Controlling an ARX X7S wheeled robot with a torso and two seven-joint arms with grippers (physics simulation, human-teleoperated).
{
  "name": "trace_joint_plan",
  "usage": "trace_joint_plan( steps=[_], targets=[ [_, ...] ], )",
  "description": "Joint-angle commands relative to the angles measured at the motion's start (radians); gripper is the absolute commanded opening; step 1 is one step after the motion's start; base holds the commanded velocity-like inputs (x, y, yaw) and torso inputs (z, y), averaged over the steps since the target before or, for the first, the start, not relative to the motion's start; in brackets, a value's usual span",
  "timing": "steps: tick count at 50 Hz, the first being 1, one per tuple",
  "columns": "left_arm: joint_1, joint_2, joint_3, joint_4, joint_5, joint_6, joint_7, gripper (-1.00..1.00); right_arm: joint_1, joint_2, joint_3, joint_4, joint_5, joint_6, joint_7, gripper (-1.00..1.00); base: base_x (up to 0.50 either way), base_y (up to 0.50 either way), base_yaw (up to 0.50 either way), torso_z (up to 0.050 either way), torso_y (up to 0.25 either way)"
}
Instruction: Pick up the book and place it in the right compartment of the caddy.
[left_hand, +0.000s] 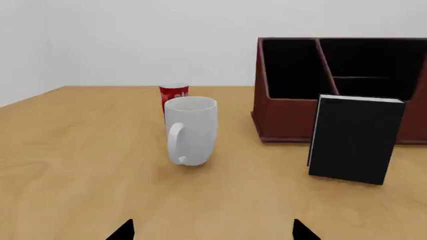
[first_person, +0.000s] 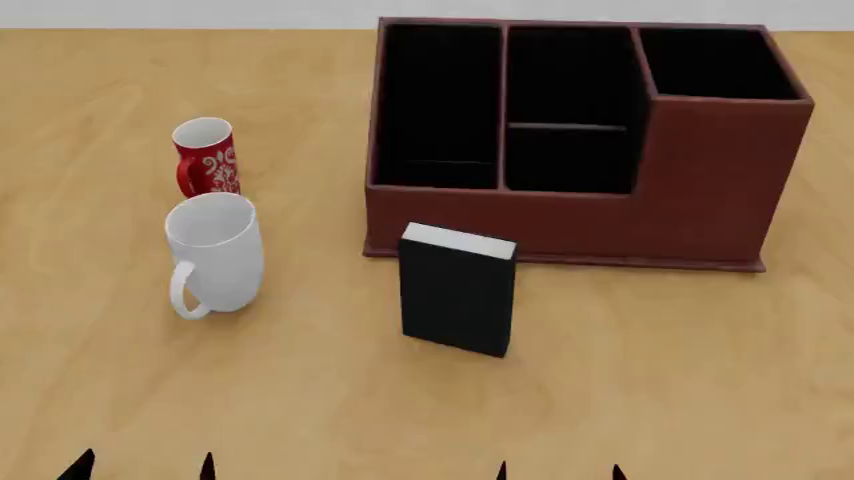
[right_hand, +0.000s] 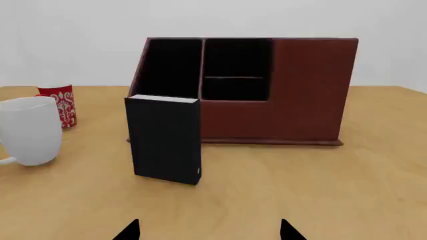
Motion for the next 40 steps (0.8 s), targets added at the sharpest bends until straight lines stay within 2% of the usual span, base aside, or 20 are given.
trace_joint_plan(
  steps=[1, 4, 7, 14, 20, 23, 28, 31, 40],
  targets=[
    [-0.002, -0.046, 0.054, -0.002, -0.047, 0.002, -0.054, 1.00, 0.001, 0.016, -0.020, 0.000, 0.016, 0.001, 0.020, 1.00, 0.00, 0.00, 0.00, 0.000, 0.000],
    [-0.002, -0.052, 0.096, -0.026, -0.039, -0.002, -0.036, 1.00, 0.012, 0.027, -0.025, 0.013, 0.059, -0.010, 0.019, 1.00, 0.00, 0.00, 0.00, 0.000, 0.000],
    [-0.014, -0.062, 0.064, 0.028, -0.103, -0.026, -0.030, 1.00, 0.020, 0.038, -0.035, -0.041, 0.062, 0.030, 0.037, 1.00, 0.00, 0.00, 0.00, 0.033, 0.000],
    [-0.068, -0.113, 0.024, 0.279, -0.140, -0.190, -0.071, 1.00, 0.076, 0.074, -0.075, -0.407, -0.006, 0.339, 0.083, 1.00, 0.00, 0.00, 0.00, 0.050, 0.000],
    [-0.133, -0.145, -0.005, 0.450, -0.197, -0.343, -0.087, 1.00, 0.150, 0.095, -0.084, -0.622, -0.018, 0.562, 0.084, 1.00, 0.00, 0.00, 0.00, 0.050, 0.000],
    [-0.149, -0.155, 0.000, 0.486, -0.202, -0.382, -0.093, 1.00, 0.152, 0.098, -0.070, -0.647, 0.007, 0.579, 0.079, 1.00, 0.00, 0.00, 0.00, 0.050, 0.000],
    [-0.138, -0.178, 0.031, 0.445, -0.151, -0.327, -0.088, 1.00, 0.132, 0.110, -0.077, -0.627, 0.017, 0.526, 0.075, 1.00, 0.00, 0.00, 0.00, 0.050, 0.000],
    [-0.144, -0.184, 0.011, 0.457, -0.179, -0.340, -0.084, 1.00, 0.133, 0.123, -0.085, -0.620, 0.022, 0.526, 0.066, 1.00, 0.00, -0.05, 0.00, 0.050, 0.000],
    [-0.141, -0.196, 0.011, 0.468, -0.185, -0.332, -0.099, 1.00, 0.104, 0.133, -0.052, -0.629, 0.059, 0.500, 0.068, 1.00, 0.00, -0.49, 0.00, 0.050, 0.000]
  ],
)
